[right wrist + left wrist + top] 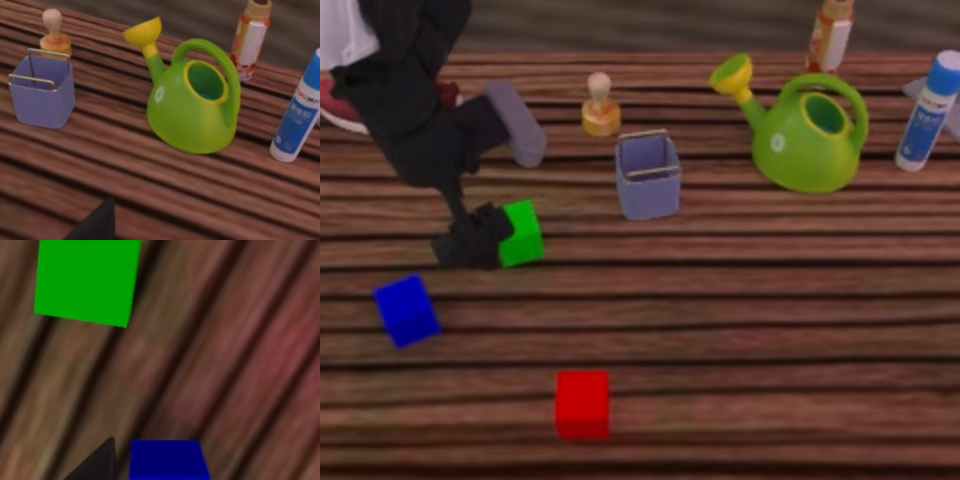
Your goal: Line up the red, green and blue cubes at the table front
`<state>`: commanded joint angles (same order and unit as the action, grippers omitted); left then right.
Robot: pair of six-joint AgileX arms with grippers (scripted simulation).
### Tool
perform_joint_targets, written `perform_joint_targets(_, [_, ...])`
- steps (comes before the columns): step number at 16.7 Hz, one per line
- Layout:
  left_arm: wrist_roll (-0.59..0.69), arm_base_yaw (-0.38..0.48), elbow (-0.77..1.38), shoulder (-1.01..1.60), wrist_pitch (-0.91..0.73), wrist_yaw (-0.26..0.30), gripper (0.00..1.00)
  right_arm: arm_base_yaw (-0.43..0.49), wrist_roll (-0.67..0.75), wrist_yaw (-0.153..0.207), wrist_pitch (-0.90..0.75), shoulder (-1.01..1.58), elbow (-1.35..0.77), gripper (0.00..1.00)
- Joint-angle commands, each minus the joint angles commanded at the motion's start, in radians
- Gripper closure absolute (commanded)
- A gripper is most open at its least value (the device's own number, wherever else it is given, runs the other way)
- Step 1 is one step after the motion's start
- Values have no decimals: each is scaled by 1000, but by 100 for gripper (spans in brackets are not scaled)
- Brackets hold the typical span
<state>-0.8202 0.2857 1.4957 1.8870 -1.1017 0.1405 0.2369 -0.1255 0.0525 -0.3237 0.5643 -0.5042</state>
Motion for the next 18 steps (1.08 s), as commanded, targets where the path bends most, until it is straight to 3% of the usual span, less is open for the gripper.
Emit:
perform_joint_targets(8, [-121, 20, 423, 397, -112, -113, 0, -202, 111, -44, 282, -500, 450, 0])
perform_joint_targets(18, [-133, 18, 463, 445, -98, -136, 0, -227, 126, -52, 324, -564, 504, 0])
